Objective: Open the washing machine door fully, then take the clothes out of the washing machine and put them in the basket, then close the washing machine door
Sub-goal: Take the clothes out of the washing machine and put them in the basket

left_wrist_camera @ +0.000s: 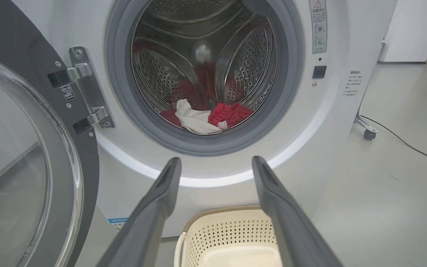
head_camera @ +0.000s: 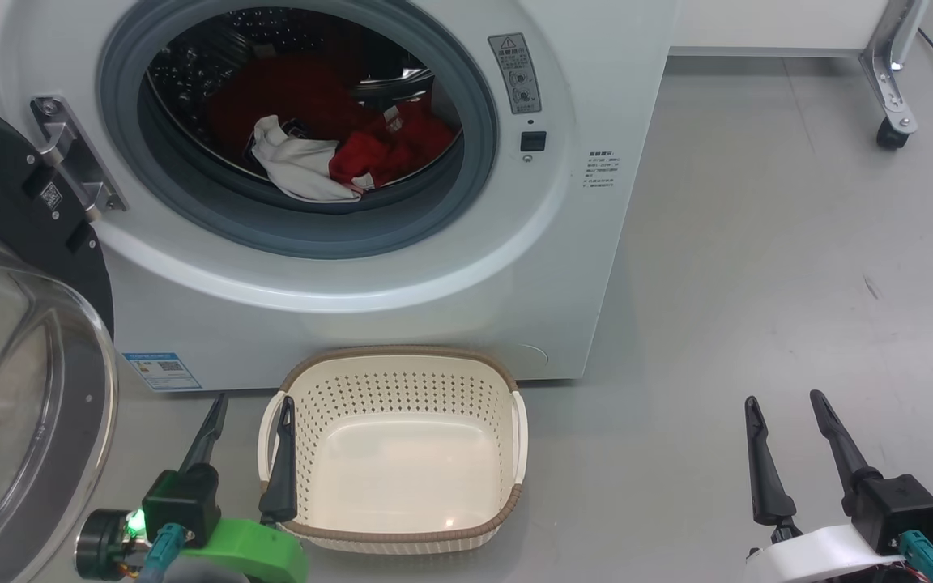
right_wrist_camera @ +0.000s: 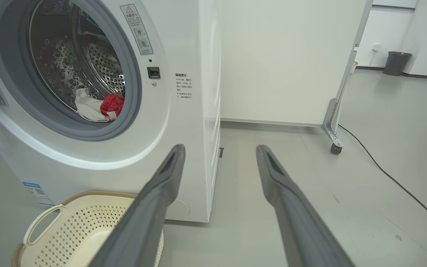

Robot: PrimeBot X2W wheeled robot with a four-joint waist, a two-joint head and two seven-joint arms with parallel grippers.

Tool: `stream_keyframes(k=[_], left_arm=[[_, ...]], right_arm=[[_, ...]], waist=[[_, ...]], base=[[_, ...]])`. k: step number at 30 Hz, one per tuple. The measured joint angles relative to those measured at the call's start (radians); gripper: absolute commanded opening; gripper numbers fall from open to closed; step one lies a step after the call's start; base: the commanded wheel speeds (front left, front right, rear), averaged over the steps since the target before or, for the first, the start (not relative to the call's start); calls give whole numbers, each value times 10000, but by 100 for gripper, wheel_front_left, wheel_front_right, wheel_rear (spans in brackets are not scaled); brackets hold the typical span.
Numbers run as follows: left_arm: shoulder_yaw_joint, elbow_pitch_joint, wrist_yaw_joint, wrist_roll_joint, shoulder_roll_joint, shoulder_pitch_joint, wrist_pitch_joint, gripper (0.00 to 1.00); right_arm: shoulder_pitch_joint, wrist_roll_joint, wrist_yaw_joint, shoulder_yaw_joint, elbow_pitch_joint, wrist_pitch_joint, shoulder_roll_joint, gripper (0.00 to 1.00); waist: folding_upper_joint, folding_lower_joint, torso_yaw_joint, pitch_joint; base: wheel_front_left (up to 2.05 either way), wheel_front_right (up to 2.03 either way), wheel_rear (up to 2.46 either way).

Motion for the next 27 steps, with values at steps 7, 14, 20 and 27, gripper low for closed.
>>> stream_keyframes(k=[7,14,20,27], left_arm=[[0,29,2,0,2,0,4,100],[-6,12,2,0,12,-1,86,100],[-19,25,2,-8,12,-40,88,100],[-35,307,-21,-211,12,-694,297,100]], right_arm=[[1,0,0,2,21,0,0,100],[2,0,4,79,-4,0,2,100],[-6,0,35,115,-56,0,2,100],[-75,0,92,169,-247,0,2,100]], waist=[[0,0,22,-47],[0,0,-9,32],[0,0,-131,248],[0,0,-364,633]], base=[[0,0,0],[0,0,0],[0,0,0],[0,0,0]])
